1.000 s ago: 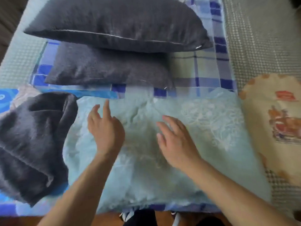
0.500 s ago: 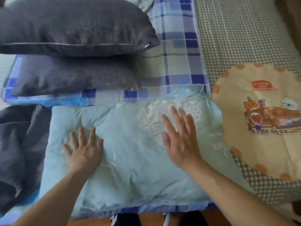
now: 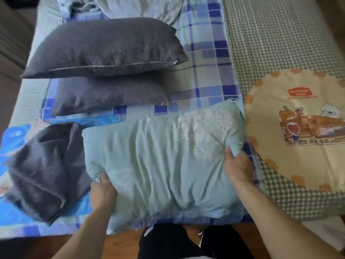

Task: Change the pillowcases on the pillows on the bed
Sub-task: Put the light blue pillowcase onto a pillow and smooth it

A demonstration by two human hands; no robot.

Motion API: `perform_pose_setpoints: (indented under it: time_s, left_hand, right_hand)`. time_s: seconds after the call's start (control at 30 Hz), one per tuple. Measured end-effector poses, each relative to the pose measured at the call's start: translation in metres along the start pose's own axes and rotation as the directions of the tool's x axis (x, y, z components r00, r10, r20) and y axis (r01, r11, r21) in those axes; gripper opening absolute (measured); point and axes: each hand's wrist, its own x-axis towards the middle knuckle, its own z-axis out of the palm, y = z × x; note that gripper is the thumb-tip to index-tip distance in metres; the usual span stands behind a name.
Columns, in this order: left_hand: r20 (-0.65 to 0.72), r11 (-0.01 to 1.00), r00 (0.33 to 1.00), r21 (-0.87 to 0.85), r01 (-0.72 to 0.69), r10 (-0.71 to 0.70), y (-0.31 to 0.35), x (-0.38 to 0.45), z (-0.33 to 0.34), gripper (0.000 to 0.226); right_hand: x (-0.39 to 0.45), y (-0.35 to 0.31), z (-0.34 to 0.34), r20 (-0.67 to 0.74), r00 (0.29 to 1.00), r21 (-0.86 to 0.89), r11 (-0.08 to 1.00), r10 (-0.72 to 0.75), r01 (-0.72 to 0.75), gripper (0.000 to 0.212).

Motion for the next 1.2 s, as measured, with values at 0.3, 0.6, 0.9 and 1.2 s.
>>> perform_pose_setpoints:
  time_s: [0.3, 0.6, 0.9, 1.2]
  left_hand:
    - [0.149, 0.912, 0.901, -0.029, -0.409, 0.408, 0.127, -0.071, 0.047, 0.060]
    - [0.102, 0.349, 0.404, 0.343, -0.872, 0.909, 0.208, -0.219, 0.196, 0.061]
    - [0.123, 0.519, 0.670, 0.537, -0.665, 0.732, 0.148, -0.033, 0.267, 0.074]
    - [-0.106, 0.841, 0.850, 0.247, -0.481, 0.516, 0.177, -0.052, 0.199, 0.066]
  right_hand:
    - [0.170, 0.025, -0.163, -0.234, 0.970, -0.158, 0.982, 0.062, -0.100, 0.073]
    - [0.134, -0.039, -0.098, -0.172, 0.490, -0.502, 0.504, -0.854, 0.703, 0.058]
    - [0.286, 0.087, -0.029, -0.077, 0.610, -0.675, 0.491, -0.789, 0.550, 0.070]
    - [0.284, 0.064, -0.072, -0.231, 0.755, -0.478, 0.747, -0.614, 0.461, 0.080]
